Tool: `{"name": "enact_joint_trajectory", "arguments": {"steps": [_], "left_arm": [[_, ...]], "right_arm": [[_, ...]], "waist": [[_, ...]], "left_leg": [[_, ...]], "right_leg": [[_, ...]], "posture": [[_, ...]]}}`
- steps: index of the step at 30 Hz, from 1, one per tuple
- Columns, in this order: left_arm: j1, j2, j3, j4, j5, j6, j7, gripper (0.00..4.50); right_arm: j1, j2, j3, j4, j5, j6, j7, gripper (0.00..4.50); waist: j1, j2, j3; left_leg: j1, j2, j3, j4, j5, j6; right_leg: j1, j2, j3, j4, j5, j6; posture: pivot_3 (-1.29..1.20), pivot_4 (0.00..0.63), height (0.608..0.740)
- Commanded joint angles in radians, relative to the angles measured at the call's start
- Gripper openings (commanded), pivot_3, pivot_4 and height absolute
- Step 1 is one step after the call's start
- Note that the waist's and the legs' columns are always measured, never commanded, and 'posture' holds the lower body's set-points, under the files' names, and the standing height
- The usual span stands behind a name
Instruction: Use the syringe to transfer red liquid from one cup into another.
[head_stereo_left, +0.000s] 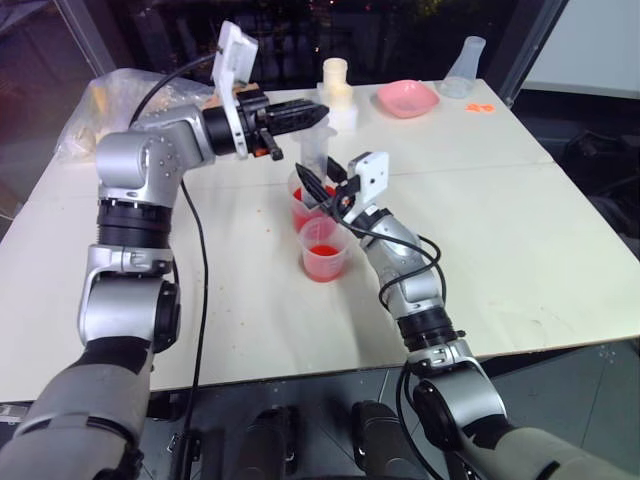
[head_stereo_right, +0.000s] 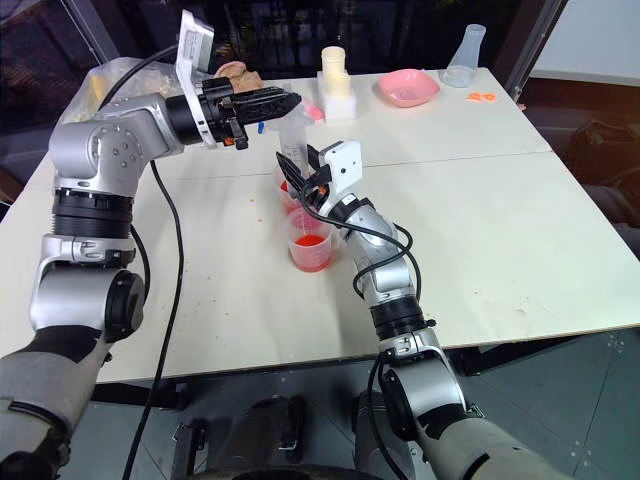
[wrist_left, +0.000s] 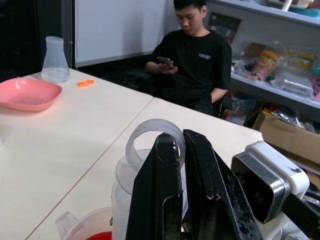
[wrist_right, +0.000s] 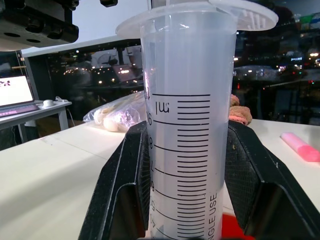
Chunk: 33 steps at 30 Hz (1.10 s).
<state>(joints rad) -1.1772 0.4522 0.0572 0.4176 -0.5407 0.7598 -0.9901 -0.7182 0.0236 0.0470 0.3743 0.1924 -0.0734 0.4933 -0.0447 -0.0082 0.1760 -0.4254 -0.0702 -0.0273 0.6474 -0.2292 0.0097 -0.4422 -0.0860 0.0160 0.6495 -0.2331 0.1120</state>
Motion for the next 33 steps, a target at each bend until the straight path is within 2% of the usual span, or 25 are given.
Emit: {"name": "enact_joint_trajectory", "arguments": {"steps": [1, 33], "left_arm": [[-0.079, 0.004, 0.068, -0.040, -0.032, -0.041, 0.016, 0.02], [-0.071, -0.009, 0.082, -0.029, -0.033, -0.039, 0.035, 0.02]], "right_arm": [[0.015, 0.030, 0.059, -0.016, -0.006, 0.007, 0.041, 1.44], [-0.012, 0.013, 0.045, -0.006, -0.005, -0.004, 0.045, 1.44]], "waist": [[0.000, 0.000, 0.000], [0.000, 0.000, 0.000]], "left_leg": [[0.000, 0.000, 0.000, 0.000, 0.000, 0.000], [0.000, 0.000, 0.000, 0.000, 0.000, 0.000]], "right_leg": [[0.000, 0.000, 0.000, 0.000, 0.000, 0.000], [0.000, 0.000, 0.000, 0.000, 0.000, 0.000]], "posture": [[0.00, 0.150, 0.740], [0.00, 0.150, 0.740]]}}
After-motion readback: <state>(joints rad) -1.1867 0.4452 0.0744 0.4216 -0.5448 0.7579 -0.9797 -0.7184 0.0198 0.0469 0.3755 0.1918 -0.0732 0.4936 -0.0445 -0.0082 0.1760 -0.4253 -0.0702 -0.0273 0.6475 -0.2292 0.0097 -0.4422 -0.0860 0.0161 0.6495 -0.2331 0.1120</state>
